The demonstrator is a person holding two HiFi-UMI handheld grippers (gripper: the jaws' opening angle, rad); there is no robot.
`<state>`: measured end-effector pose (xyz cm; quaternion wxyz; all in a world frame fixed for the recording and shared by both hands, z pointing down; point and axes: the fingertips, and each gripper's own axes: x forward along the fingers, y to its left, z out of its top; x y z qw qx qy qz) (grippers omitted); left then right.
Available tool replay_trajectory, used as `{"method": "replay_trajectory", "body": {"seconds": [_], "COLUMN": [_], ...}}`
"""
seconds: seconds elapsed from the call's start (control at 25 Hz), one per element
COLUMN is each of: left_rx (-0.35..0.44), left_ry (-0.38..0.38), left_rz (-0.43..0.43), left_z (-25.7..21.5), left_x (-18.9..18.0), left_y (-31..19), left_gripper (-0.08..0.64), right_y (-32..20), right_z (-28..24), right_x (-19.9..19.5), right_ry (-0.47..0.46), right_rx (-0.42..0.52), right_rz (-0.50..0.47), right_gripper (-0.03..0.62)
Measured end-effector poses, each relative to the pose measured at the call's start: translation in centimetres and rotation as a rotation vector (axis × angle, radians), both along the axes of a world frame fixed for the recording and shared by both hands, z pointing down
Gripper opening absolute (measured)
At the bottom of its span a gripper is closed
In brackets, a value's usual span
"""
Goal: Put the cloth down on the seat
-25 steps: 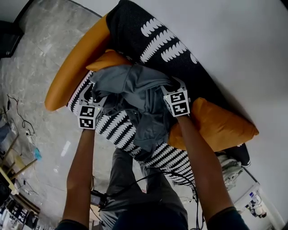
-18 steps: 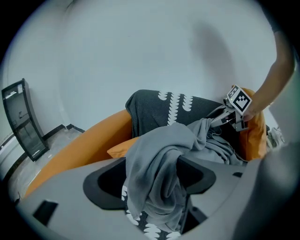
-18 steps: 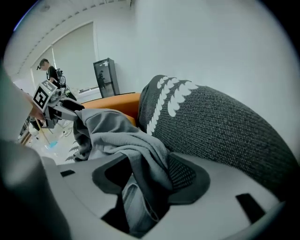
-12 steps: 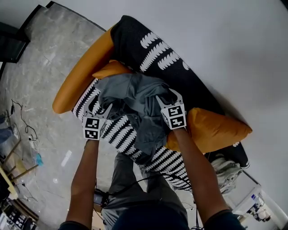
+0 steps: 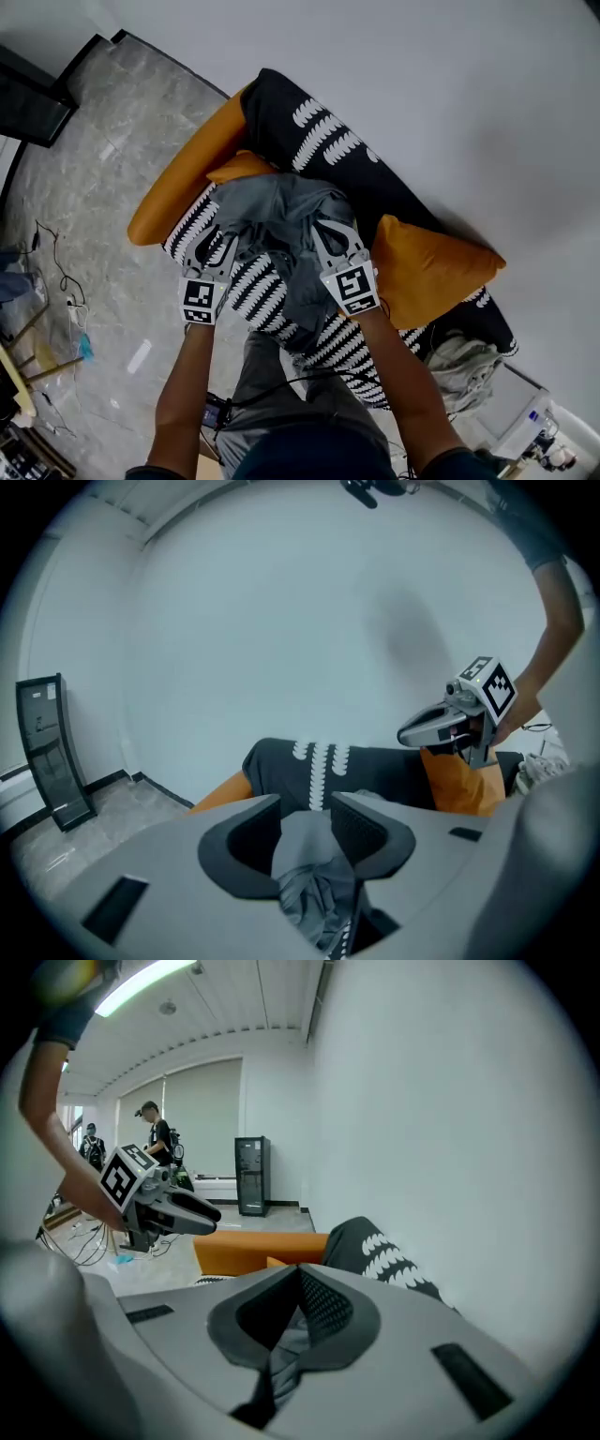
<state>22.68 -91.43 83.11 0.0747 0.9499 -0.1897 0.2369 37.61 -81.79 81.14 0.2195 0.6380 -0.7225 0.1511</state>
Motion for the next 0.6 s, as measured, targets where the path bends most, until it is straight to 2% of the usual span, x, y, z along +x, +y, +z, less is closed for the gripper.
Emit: {"method": "replay_trajectory", "body": {"seconds": [0.28, 0.6], "left_rx": [0.103, 0.243], "left_ry": [0.122, 0.171], "left_rz": [0.041, 0.083], "left_z": [-10.1, -20.6], "left_x": [-0.9, -3.7], "left_y": [4.0, 8.4], "left_gripper": [0.156, 0.156], "right_y": [3.7, 10.2], "right_z": [-8.5, -17.6], "right_x": [-3.3, -5.8], "right_ry": [0.032, 0.072], "right_rx": [0.109, 0.197], "right_rz": [-0.024, -0.022], "right_gripper": [0.015, 0.015]}}
